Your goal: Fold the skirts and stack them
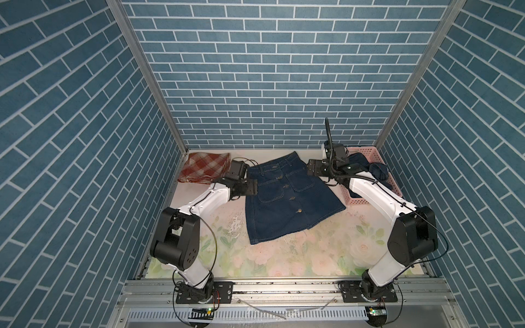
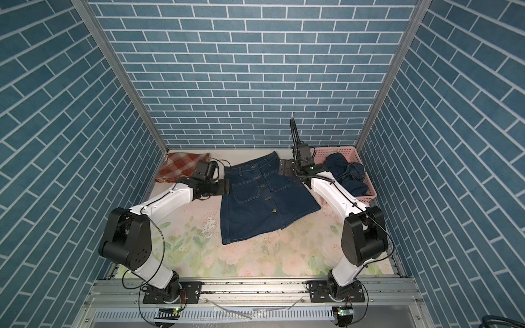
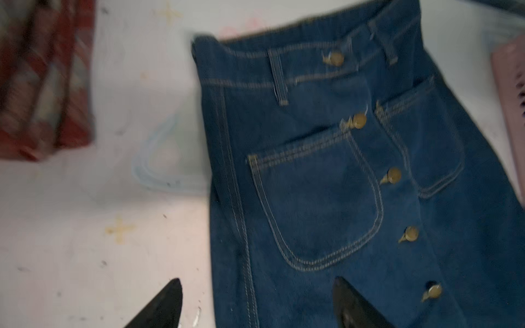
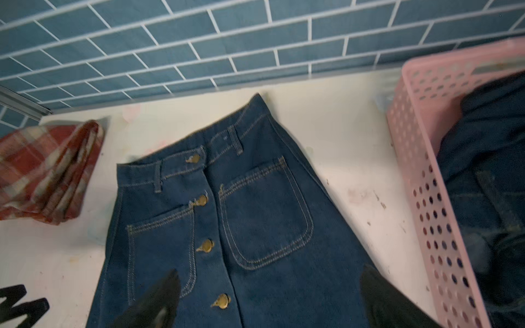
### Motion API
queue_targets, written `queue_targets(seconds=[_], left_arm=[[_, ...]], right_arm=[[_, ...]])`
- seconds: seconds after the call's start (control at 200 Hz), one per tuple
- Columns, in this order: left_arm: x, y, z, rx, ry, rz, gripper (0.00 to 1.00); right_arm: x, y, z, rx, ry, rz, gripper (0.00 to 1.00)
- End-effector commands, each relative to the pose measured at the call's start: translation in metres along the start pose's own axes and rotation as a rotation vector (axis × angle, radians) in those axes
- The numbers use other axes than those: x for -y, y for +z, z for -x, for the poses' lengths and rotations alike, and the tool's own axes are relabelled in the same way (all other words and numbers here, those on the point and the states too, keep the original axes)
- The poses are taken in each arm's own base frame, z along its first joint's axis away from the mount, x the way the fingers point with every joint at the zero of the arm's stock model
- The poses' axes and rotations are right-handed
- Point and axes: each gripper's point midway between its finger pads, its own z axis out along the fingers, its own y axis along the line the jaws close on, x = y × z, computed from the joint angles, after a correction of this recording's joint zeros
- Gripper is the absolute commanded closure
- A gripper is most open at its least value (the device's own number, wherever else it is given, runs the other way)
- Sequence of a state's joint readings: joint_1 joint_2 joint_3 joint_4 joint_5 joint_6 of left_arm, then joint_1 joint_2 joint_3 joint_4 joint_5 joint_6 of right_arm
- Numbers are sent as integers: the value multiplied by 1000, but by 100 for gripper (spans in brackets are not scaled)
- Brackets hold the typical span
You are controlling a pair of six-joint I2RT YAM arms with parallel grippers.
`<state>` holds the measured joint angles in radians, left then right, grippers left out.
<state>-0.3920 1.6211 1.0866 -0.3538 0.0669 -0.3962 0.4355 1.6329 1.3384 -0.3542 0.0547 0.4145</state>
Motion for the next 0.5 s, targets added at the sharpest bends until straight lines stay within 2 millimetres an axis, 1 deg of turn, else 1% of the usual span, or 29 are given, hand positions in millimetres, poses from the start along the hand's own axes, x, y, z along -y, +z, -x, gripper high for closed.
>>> queue_targets(seconds=[0.0, 0.07, 0.155, 0.275, 0.36, 0.495], left_arm=[[10, -4, -22, 14, 21, 34, 25], [17, 2, -40, -5, 33, 35, 30], [14, 13, -53, -28, 21, 49, 38], [9, 25, -63, -57, 8, 66, 45], [10, 34, -67, -65, -5, 60, 50], [13, 52, -73, -88, -21, 41, 54]], right_arm=[[6, -18, -11, 3, 37, 16, 3], [11, -22, -21, -6, 45, 11, 3], [13, -24, -31, -18, 55, 18, 4], [18, -25, -45, -37, 59, 14, 4], [21, -25, -51, -46, 57, 6, 4], [24, -25, -58, -54, 54, -1, 5]])
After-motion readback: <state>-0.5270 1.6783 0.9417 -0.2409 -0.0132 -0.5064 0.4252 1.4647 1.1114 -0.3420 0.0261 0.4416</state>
